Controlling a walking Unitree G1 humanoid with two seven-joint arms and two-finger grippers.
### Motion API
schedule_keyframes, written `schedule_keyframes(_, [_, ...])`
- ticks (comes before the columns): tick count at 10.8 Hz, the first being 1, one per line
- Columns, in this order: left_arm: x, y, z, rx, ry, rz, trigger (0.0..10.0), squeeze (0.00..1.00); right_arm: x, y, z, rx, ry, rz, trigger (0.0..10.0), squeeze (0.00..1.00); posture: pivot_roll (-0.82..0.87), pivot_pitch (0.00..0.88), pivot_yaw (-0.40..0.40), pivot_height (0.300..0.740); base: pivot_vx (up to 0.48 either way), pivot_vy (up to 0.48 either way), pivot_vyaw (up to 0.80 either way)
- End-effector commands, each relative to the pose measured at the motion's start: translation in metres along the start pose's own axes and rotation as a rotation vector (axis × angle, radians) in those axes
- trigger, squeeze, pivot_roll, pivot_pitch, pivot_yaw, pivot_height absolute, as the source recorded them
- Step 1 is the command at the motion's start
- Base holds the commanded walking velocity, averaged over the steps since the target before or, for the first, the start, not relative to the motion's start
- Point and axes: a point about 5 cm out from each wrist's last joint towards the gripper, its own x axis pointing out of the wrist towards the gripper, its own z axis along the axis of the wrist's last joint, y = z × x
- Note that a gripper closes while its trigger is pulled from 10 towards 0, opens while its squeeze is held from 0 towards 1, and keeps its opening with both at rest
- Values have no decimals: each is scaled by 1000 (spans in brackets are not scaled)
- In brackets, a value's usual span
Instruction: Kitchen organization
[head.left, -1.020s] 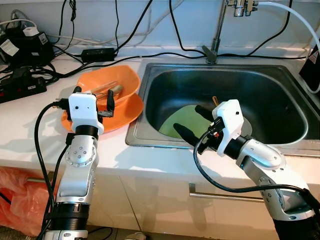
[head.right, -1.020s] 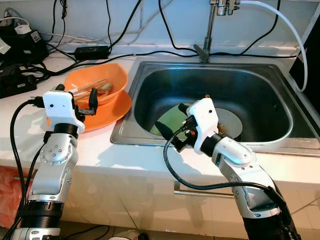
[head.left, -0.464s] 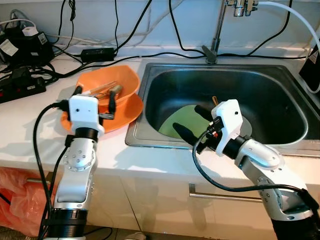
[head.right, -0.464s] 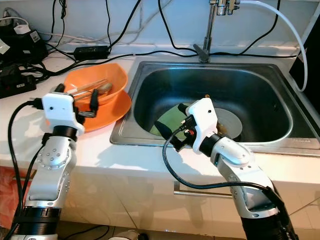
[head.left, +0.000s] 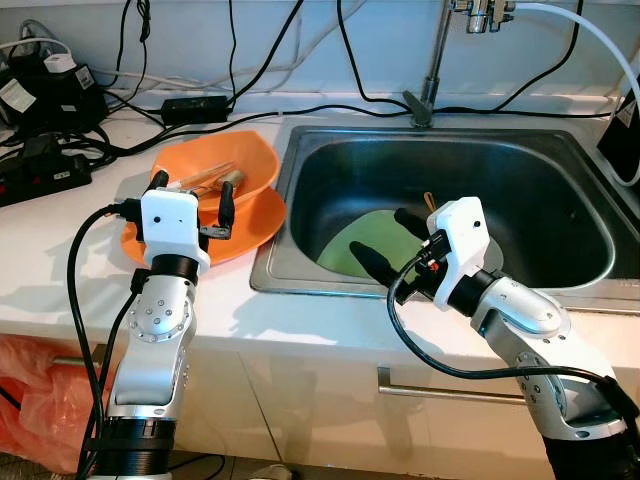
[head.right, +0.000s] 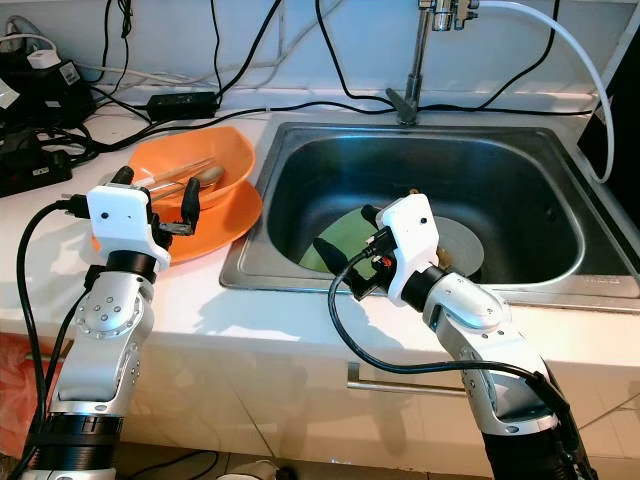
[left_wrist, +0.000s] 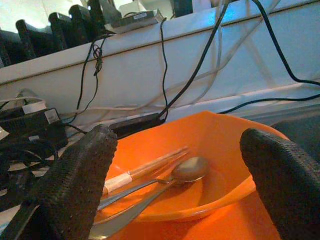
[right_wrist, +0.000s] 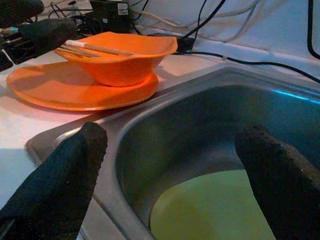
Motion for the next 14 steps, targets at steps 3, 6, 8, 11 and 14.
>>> schedule_keyframes(3, [0,0,2,6,-4,-7,10000,0,0,-2,3,2,-11,-6,10000,0,116,11,79,740,0,0,0])
schedule_keyframes(6, [0,0,2,6,-4,-7,10000,0,0,-2,3,2,-11,-6,10000,0,116,11,79,740,0,0,0])
schedule_keyframes(8, [0,0,2,6,-4,-7,10000,0,0,-2,3,2,-11,-6,10000,0,116,11,79,740,0,0,0])
schedule_keyframes(11, [-1,-1,1,2,4,-10,10000,0,0,1,2,10,-17,19,10000,0,117,10,79,740,0,0,0])
schedule_keyframes(14, [-1,-1,1,2,7,-15,10000,0,0,2,3,19,-23,23,10000,0,113,14,81,740,0,0,0])
